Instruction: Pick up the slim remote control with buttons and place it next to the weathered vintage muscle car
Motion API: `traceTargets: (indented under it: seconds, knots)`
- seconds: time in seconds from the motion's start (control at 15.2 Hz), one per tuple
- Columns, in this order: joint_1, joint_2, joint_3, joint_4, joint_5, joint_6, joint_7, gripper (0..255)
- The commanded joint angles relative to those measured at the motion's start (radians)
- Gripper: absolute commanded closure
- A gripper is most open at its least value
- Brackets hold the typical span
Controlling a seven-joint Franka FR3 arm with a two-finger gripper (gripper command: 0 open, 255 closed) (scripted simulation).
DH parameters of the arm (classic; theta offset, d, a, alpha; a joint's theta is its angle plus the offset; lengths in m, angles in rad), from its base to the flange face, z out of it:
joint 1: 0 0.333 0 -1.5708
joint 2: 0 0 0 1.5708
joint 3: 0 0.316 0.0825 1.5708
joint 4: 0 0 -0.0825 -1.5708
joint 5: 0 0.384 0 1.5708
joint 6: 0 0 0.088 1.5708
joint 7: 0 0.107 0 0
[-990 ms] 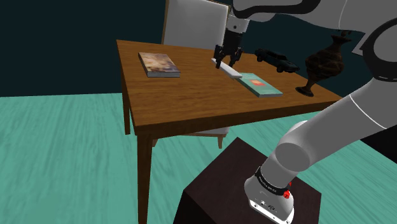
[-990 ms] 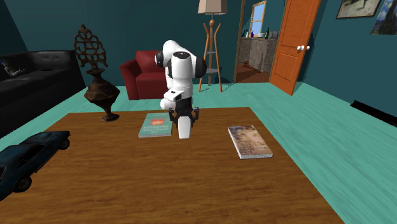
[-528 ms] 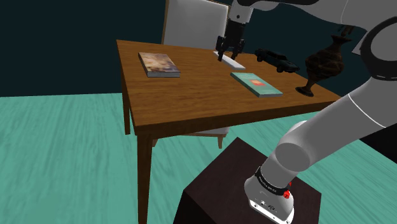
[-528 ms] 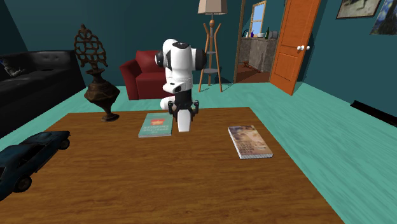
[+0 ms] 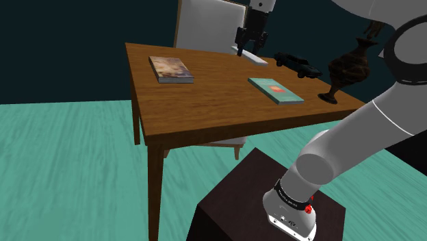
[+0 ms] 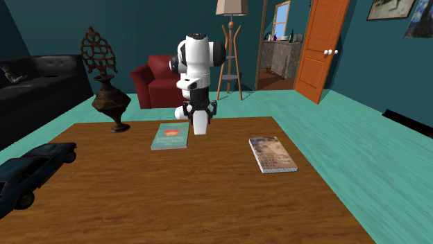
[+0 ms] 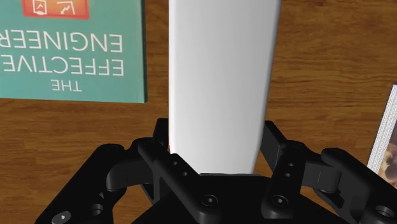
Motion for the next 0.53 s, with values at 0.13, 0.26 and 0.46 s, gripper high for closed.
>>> traceTargets:
  seconds: [0.13,0.26,0.46]
  knots:
    - [0.001,0.020,-0.001,0.079,0.002,-0.060,-0.003,255]
    - [0.001,0.031,-0.001,0.118,0.004,-0.088,-0.005,255]
    - [0.001,0.049,-0.001,0.179,0.006,-0.131,-0.007,255]
